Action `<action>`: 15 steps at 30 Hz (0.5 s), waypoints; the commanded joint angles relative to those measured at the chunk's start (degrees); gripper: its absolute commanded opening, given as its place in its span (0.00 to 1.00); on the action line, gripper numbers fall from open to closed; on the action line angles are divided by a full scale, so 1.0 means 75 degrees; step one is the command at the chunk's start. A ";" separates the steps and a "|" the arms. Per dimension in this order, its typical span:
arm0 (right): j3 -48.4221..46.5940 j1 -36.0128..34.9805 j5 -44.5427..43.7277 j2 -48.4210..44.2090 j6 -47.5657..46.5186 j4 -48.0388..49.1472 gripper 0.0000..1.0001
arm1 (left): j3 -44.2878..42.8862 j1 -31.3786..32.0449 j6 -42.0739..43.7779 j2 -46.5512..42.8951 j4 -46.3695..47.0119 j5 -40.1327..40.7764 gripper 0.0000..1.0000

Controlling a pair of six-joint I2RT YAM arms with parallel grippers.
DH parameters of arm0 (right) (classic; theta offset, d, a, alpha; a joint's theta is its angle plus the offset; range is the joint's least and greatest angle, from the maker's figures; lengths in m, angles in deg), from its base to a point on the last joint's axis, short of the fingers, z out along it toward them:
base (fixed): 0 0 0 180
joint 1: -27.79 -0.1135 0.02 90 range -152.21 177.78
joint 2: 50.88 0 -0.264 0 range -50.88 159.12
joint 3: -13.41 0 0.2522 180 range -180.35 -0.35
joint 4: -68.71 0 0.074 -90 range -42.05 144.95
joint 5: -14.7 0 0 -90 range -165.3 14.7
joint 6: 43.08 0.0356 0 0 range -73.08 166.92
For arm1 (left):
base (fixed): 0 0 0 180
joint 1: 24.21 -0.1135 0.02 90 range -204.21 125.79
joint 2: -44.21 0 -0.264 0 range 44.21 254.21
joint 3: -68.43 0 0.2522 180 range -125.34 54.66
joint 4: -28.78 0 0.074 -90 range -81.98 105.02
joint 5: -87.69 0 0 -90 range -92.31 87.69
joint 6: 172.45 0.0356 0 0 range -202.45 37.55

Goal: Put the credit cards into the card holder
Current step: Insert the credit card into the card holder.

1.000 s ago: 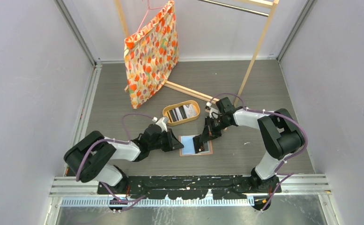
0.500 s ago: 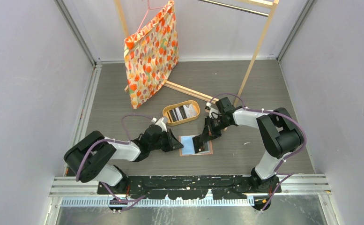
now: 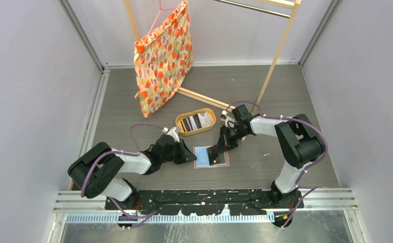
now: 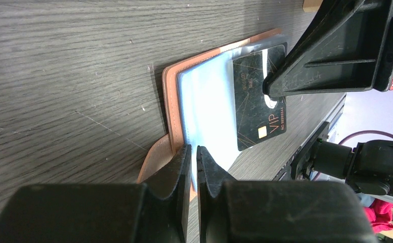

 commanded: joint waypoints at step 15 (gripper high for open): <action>0.0295 -0.0013 -0.0764 -0.0138 0.0143 0.0983 0.01 | 0.0100 0.0038 0.0157 0.0032 -0.0451 0.0134 0.11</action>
